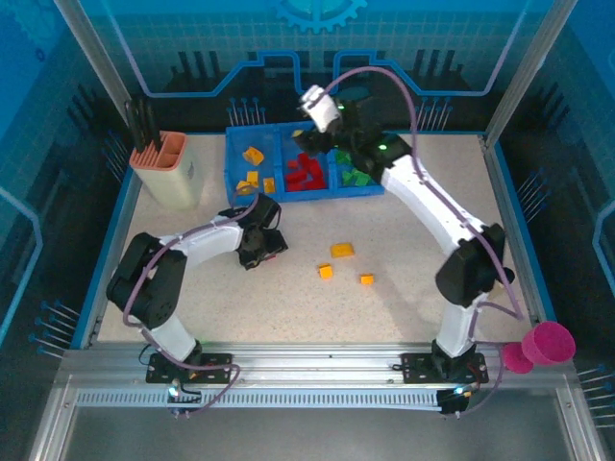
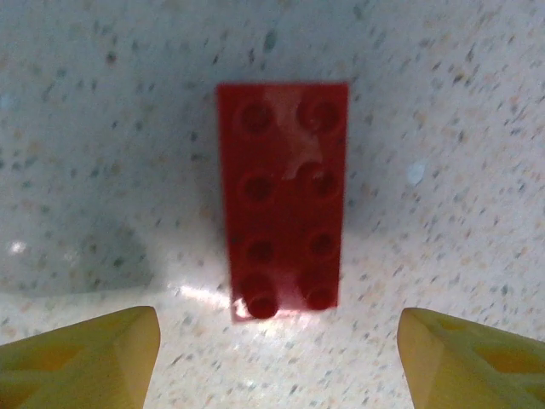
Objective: Sort the legos into containers by color
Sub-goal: Pick up the lego from the center of the table, then place the lego in the container.
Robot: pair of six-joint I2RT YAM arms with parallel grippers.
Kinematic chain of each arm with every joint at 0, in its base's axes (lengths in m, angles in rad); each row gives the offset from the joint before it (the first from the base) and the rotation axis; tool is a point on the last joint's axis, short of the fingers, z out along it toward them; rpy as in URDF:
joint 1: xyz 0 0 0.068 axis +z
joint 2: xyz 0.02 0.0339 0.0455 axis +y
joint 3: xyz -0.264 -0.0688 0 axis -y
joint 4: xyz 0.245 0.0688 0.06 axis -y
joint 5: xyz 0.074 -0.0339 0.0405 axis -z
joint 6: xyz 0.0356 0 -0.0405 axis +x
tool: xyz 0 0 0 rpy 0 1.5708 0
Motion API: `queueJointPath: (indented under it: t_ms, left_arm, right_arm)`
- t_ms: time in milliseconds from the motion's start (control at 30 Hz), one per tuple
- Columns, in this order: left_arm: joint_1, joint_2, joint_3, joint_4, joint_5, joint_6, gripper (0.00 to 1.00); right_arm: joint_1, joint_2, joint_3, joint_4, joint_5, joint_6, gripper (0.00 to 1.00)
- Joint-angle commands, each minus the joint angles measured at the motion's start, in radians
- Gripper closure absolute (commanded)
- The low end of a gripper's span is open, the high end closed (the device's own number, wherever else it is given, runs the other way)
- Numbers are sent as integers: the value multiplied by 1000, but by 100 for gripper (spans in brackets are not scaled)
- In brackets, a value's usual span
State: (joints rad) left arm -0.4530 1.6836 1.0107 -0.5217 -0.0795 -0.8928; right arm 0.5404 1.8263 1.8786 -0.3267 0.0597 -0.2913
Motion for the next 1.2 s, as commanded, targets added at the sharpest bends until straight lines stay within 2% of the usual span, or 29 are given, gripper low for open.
queueJointPath:
  t_ms: [0,133,233,400,533,600,700,967,1167]
  left_arm:
    - [-3,50,62,-41,-51,-9,25]
    - [-1,109,91,-54,-45,-5,27]
    - [-3,150,138,-89,-53,13,33]
    - [2,214,206,-173,-65,55,53]
    - [5,235,227,-203,-40,86,68]
    - [5,238,248,-223,-31,98,75]
    - [-1,229,303,-249,-30,132,80]
    - [-30,309,726,-414,-109,323,85]
    - [-27,470,1031,-451,-163,434,85]
  right_arm:
    - [10,-127,-131,-55,70,76,17]
    - [-10,-317,-345,-56,99,144,16]
    - [-40,-450,-497,-68,84,219,15]
    - [-93,-610,-698,-149,68,297,15]
    - [-117,-681,-793,-228,63,345,16]
    - [-136,-701,-838,-272,12,402,15]
    - [-149,-714,-924,-299,-100,491,16]
    - [-143,-745,-1156,-281,-170,720,20]
    - [-135,-762,-1231,-247,-185,796,20]
